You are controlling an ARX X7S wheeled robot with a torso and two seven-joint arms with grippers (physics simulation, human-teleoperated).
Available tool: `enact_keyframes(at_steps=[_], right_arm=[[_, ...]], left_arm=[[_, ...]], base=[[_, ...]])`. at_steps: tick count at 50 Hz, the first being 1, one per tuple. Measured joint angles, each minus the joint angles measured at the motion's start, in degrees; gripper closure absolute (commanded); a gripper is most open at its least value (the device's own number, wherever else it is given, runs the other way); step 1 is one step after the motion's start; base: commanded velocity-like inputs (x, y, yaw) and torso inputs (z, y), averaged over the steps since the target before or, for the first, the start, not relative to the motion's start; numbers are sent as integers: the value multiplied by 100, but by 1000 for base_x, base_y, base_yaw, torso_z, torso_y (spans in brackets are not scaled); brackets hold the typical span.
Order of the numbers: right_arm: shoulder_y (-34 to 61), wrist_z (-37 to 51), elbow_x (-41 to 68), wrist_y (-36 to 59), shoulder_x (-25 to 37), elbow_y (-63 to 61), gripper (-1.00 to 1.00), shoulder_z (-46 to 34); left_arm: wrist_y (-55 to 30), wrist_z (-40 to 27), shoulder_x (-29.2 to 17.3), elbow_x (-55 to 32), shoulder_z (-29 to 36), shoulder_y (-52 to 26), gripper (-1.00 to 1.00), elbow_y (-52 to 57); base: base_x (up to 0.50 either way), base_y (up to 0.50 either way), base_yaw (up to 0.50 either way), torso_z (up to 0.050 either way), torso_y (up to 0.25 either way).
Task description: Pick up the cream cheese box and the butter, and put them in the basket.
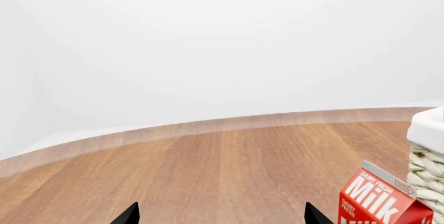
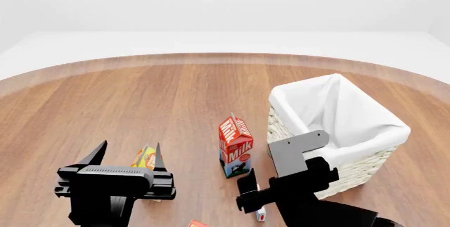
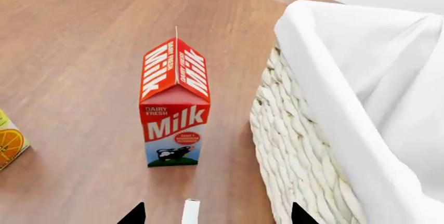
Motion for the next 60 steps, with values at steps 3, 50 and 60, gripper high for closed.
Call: enact_keyframes(at_steps=[3, 50, 60], right_arm=[[49, 128, 217, 41, 5, 141, -100, -7], [312, 444, 1108, -609, 105, 2254, -100, -524], [357, 401, 1078, -739, 120, 2559, -100, -590]], left_arm=[[3, -8, -7, -6, 5, -1, -100, -2], [45, -126, -104, -103, 79, -16, -100, -31], [28, -156, -123, -126, 96, -12, -100, -1]], base=[[0, 0, 0, 0, 0], [0, 0, 0, 0, 0], [0, 0, 0, 0, 0]])
